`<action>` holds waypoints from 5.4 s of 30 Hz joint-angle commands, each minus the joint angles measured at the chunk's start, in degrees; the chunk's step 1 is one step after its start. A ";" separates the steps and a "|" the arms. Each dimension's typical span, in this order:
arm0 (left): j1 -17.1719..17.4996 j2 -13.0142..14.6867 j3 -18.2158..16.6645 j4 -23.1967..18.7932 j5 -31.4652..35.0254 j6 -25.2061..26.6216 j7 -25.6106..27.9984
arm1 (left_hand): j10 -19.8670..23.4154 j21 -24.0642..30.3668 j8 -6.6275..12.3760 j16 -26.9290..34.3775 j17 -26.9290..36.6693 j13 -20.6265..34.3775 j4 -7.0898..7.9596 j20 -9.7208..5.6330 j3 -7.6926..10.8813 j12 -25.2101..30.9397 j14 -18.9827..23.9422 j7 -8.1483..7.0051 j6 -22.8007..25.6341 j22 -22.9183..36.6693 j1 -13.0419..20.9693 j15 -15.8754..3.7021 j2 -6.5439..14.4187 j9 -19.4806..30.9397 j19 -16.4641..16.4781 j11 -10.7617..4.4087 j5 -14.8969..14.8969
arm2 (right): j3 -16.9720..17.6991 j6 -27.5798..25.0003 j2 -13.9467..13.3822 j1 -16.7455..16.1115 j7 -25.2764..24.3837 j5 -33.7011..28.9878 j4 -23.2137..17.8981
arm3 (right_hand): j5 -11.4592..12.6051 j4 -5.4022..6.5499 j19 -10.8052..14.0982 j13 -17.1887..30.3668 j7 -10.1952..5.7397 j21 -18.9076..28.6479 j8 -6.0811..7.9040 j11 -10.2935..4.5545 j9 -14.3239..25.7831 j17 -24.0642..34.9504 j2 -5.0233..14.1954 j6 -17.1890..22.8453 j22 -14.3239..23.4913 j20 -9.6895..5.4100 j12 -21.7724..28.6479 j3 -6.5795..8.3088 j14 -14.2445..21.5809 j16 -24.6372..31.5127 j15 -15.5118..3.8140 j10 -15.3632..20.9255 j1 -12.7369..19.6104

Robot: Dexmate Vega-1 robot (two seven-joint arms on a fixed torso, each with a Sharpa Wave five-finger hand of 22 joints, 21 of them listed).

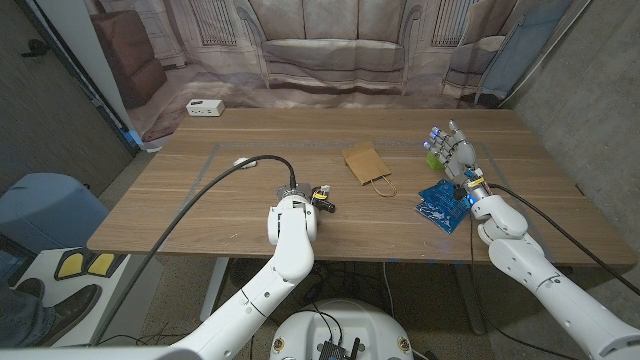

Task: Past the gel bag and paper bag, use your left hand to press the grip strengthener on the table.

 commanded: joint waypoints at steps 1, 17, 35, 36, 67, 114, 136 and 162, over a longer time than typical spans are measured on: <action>0.22 0.73 -0.88 -2.19 -1.04 0.99 3.20 | 0.87 0.56 0.40 0.43 0.04 0.20 -5.95 -0.23 6.68 0.56 1.08 0.06 1.22 0.19 12.47 -0.20 9.72 0.16 1.12 0.05 2.28 | -0.02 0.12 0.00 0.05 -0.10 -0.22 -0.27 | 0.24 -0.17 0.50 0.23 -0.31 -0.04 0.07 -0.05 0.06 0.16 0.13 0.60 0.15 -0.10 0.03 -0.19 0.42 0.09 -0.03 0.37 0.63; 0.77 2.60 -2.97 -5.26 -2.42 0.61 4.94 | 2.55 0.89 0.53 0.42 0.09 0.42 -5.73 -0.52 7.85 0.92 2.76 0.33 2.63 0.23 13.42 -0.52 10.12 0.25 1.83 0.10 2.37 | 0.35 0.47 -0.19 -0.65 -1.30 -0.61 -1.46 | 0.25 -0.16 1.84 0.25 -0.20 0.29 0.04 -0.06 0.07 0.24 0.19 0.73 0.15 -0.27 0.07 -0.29 1.63 0.42 0.02 0.91 0.65; 1.12 2.85 -4.09 -7.13 -3.87 0.41 8.94 | 3.62 1.34 0.67 0.38 0.08 0.54 -5.84 -0.77 8.91 1.02 4.18 0.48 3.94 0.26 14.48 -0.90 10.19 0.32 2.77 -0.12 2.50 | 0.62 1.22 -0.01 -0.98 -1.49 -0.65 -1.43 | 0.25 -0.16 1.94 0.26 -0.18 0.18 0.02 0.00 0.08 0.29 0.25 0.83 0.15 -0.28 -0.02 -0.34 1.78 0.36 0.12 1.02 0.71; 1.23 3.01 -4.14 -7.33 -4.27 0.27 9.52 | 3.67 1.37 0.70 0.36 0.08 0.54 -5.81 -0.77 8.93 1.02 4.23 0.50 4.06 0.26 14.47 -0.85 10.17 0.32 2.81 -0.11 2.50 | 0.67 1.16 -0.01 -1.05 -1.54 -0.55 -1.53 | 0.25 -0.16 1.96 0.26 -0.16 0.18 0.02 0.00 0.08 0.29 0.26 0.82 0.15 -0.29 -0.03 -0.35 1.83 0.38 0.10 1.03 0.71; 1.56 11.52 -3.32 -13.84 -24.48 5.02 25.20 | 5.71 1.63 0.78 0.02 0.05 0.83 -5.39 -0.61 9.92 1.36 5.56 0.32 5.83 0.30 14.42 -0.85 10.07 0.43 3.05 -0.21 2.53 | 1.05 1.72 -0.08 -2.74 -2.45 -0.65 -3.26 | 0.25 -0.16 2.04 0.28 -0.16 0.04 -0.02 -0.06 0.08 0.36 0.30 0.90 0.16 -0.10 -0.13 -0.47 1.82 0.21 0.04 1.18 0.74; -7.06 19.56 4.10 -15.23 -42.53 11.95 36.17 | 18.71 9.41 4.18 2.12 0.73 3.10 -5.95 -7.87 17.76 4.33 19.74 -1.18 21.32 0.51 27.88 -7.44 7.64 1.30 12.96 -2.48 2.62 | 1.23 2.55 0.20 -2.29 -3.49 -1.55 -3.38 | 0.24 -0.12 2.22 0.29 -0.19 -0.08 -0.05 -0.06 0.09 0.44 0.27 0.98 0.16 -0.14 -0.23 -0.69 2.05 0.10 0.05 1.41 0.69; -10.54 22.02 8.35 -16.12 -51.35 16.68 45.19 | 25.13 13.96 6.25 3.63 1.55 5.02 -6.22 -9.47 18.44 6.16 26.57 -1.52 30.33 0.63 29.15 -7.49 7.02 1.37 17.94 -2.39 1.49 | 1.40 2.45 0.41 -2.36 -4.23 -1.52 -3.64 | 0.25 -0.11 2.24 0.30 -0.19 -0.13 -0.08 0.02 0.09 0.47 0.27 0.99 0.16 -0.12 -0.29 -0.79 2.05 0.03 0.07 1.41 0.67; -19.43 26.73 17.00 -17.22 -59.52 22.61 48.15 | 22.84 16.26 6.11 2.83 2.70 10.23 -5.40 -9.64 17.96 5.70 24.40 -2.24 27.54 0.64 29.19 -7.52 7.66 3.95 14.10 -3.44 1.65 | 1.56 2.07 -0.07 -2.61 -4.38 -1.61 -4.05 | 0.27 -0.12 2.25 0.30 -0.23 -0.18 -0.08 0.03 0.09 0.49 0.35 1.03 0.16 -0.13 -0.36 -0.84 2.07 -0.05 0.05 1.40 0.74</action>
